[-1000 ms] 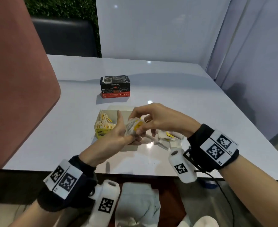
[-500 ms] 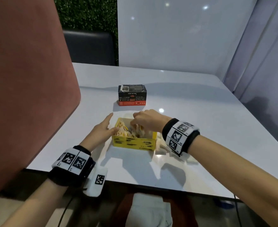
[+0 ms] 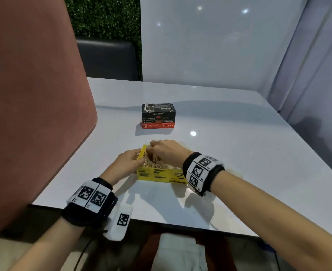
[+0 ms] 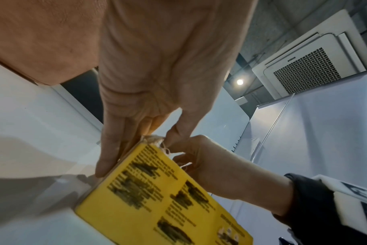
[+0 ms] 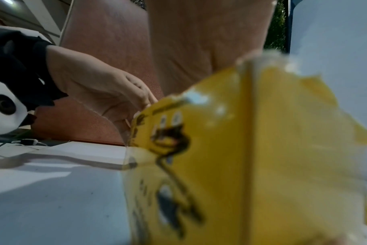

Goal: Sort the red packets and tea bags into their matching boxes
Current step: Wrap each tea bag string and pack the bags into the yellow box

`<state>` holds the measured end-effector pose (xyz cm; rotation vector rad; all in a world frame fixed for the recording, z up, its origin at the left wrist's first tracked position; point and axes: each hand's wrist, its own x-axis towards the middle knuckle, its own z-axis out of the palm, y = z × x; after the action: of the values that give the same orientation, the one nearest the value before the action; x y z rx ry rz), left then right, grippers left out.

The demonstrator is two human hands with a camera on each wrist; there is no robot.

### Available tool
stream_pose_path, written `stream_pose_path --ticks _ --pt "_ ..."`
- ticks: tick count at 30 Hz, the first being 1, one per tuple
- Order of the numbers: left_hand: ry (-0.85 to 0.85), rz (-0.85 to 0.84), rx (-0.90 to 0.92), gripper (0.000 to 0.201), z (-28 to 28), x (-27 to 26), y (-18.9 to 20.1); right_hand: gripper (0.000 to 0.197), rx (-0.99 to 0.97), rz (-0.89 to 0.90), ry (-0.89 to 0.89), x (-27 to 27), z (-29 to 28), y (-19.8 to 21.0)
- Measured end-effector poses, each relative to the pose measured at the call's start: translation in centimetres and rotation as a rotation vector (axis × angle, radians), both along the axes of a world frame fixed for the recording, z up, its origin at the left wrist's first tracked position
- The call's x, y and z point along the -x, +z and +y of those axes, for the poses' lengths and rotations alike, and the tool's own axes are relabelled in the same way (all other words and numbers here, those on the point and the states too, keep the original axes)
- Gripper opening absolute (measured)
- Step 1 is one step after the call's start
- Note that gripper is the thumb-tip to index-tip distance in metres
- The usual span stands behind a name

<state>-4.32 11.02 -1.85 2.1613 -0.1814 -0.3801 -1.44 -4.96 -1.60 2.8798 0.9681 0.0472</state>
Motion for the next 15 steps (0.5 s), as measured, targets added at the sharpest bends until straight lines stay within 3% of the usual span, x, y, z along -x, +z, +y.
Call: stream_pose_path --ticks 5,8,11,15 --pt "0.016 0.056 0.081 0.03 0.0 0.1 -0.2 0.036 -0.149 -0.1 -0.047 0.8 -0.8 -0.2" --pt "0.039 0.069 0.115 0.026 -0.1 0.2 -0.4 0.022 -0.298 -0.113 -0.19 1.5 -1.6 0.3" --pt "0.062 0.08 0.154 0.027 -0.1 0.3 -0.4 0.019 -0.228 0.043 -0.394 1.9 -2.2 0.9" --pt "0.097 0.098 0.183 0.045 -0.4 0.4 -0.6 0.024 -0.186 0.183 -0.459 2.1 -2.1 0.4"
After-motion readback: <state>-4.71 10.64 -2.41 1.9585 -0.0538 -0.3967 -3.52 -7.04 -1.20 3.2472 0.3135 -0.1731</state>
